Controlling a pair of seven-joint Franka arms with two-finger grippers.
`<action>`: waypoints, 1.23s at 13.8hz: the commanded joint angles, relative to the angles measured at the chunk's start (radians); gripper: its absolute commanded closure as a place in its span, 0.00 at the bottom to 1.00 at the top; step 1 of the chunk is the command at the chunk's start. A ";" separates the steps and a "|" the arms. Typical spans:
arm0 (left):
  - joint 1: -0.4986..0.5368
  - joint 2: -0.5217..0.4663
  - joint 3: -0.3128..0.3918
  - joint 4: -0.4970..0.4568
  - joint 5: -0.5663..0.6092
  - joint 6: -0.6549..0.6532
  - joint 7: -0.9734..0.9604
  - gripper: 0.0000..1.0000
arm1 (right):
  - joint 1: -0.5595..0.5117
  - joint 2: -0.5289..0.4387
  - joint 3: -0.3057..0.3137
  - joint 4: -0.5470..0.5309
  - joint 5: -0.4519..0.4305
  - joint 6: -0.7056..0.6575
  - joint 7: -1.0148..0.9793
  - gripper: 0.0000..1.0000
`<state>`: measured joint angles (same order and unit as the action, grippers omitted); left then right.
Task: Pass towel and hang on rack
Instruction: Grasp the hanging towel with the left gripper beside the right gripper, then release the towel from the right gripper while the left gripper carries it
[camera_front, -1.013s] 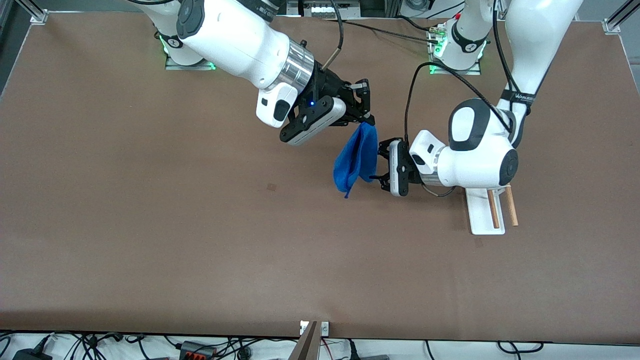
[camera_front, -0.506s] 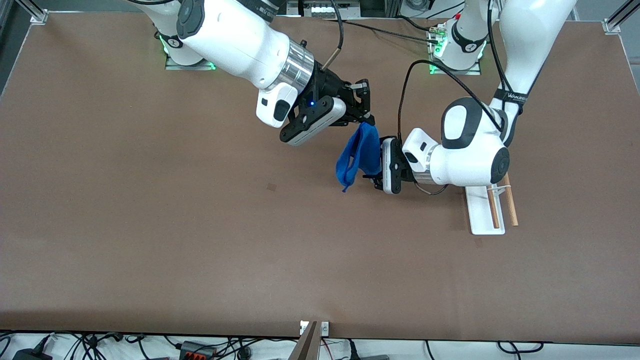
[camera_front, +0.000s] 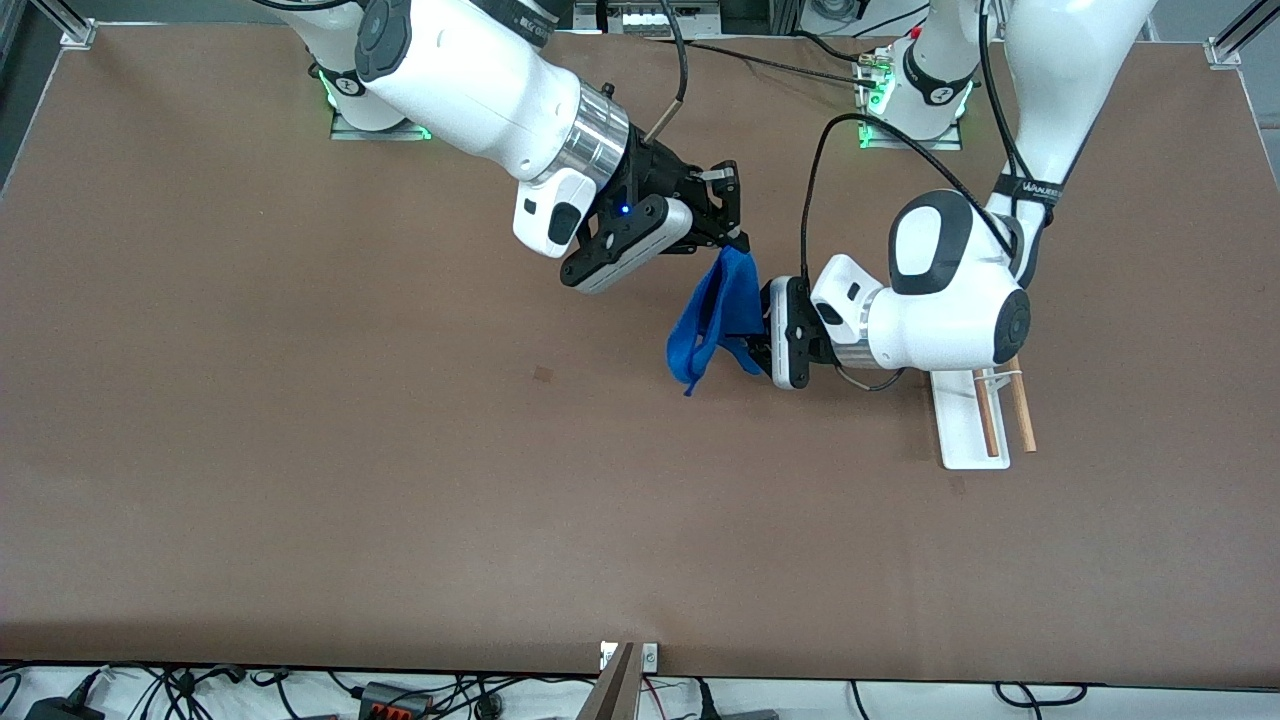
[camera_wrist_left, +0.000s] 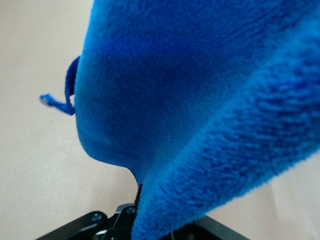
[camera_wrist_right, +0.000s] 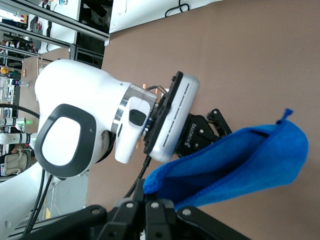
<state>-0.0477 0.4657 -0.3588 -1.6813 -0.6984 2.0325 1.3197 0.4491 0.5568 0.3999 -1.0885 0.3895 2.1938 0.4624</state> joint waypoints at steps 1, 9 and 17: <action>0.023 -0.036 0.009 -0.005 0.020 -0.020 -0.023 0.99 | 0.006 0.011 0.002 0.024 -0.014 0.003 0.004 1.00; 0.169 -0.133 0.012 0.024 0.373 -0.244 -0.268 0.99 | -0.067 0.002 -0.024 -0.028 -0.344 -0.204 0.007 0.00; 0.265 -0.095 0.018 0.043 0.698 -0.319 -0.703 0.99 | -0.361 0.011 -0.035 -0.057 -0.555 -0.551 -0.002 0.00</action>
<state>0.1860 0.3466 -0.3367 -1.6434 -0.0495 1.7321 0.7192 0.1535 0.5805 0.3466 -1.1271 -0.1166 1.6938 0.4571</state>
